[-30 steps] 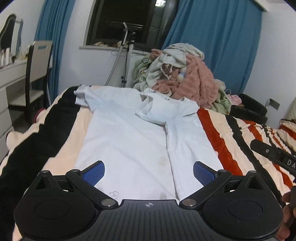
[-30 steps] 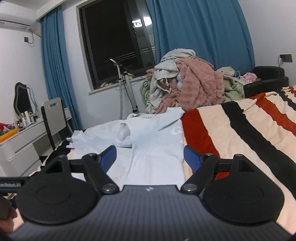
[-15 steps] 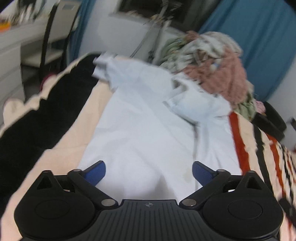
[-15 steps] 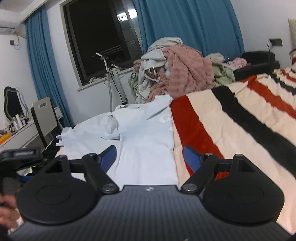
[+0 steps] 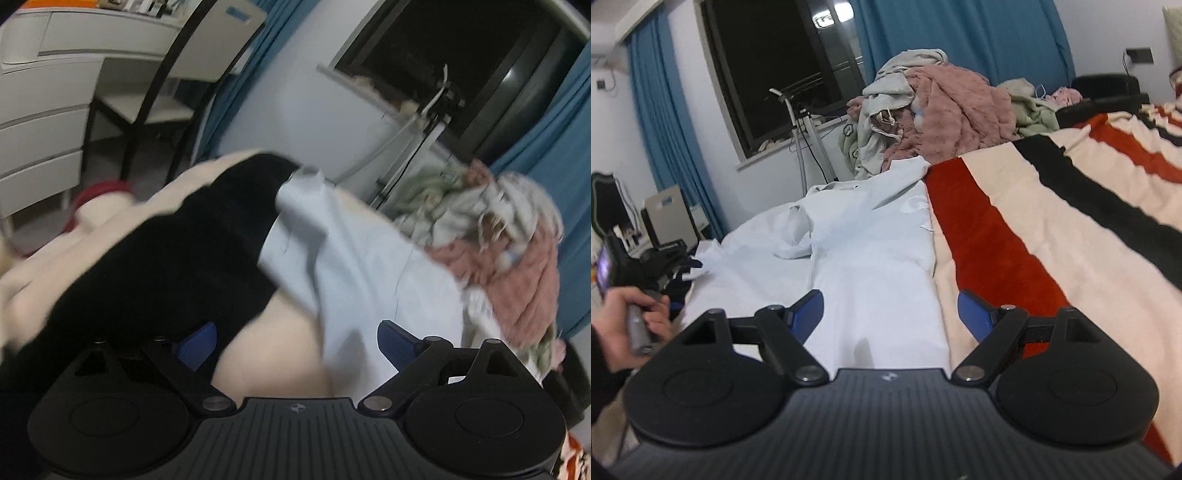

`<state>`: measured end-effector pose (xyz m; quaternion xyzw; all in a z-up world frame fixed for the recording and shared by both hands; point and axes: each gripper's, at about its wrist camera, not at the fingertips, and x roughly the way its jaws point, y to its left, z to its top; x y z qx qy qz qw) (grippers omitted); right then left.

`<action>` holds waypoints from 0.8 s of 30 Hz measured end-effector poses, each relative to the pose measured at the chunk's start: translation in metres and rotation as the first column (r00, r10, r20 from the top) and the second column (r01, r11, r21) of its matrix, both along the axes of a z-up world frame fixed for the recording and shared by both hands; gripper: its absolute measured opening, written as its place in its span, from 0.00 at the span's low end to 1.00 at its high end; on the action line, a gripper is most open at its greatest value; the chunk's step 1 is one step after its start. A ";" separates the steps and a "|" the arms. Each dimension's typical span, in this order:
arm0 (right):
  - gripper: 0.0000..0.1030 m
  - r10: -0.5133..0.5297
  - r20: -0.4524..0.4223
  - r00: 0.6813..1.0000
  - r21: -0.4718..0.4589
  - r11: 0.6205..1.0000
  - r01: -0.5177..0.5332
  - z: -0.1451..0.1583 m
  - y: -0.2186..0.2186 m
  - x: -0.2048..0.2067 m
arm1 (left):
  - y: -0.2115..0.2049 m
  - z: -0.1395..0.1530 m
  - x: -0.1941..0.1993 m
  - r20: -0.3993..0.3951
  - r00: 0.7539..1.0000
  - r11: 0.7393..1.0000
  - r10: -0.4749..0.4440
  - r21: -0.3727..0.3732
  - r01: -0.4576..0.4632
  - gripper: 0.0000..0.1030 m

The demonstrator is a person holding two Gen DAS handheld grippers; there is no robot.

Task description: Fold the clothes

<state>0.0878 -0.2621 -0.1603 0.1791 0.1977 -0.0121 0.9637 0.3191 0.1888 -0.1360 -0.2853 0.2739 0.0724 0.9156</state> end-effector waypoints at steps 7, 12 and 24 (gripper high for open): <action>0.79 0.032 -0.005 0.999 -0.018 0.999 -0.032 -0.014 0.010 0.023 | -0.001 -0.005 0.077 0.089 0.996 0.997 -0.002 0.080 -0.005 0.76; 0.79 0.020 -0.007 1.000 -0.022 1.000 -0.020 -0.021 0.011 0.033 | -0.004 -0.012 0.112 0.064 0.998 0.996 -0.023 0.089 0.017 0.08; 0.79 -0.027 -0.009 1.000 0.119 0.992 0.027 -0.012 -0.007 0.021 | -0.158 0.102 0.102 0.151 0.958 0.859 -0.242 0.493 0.139 0.04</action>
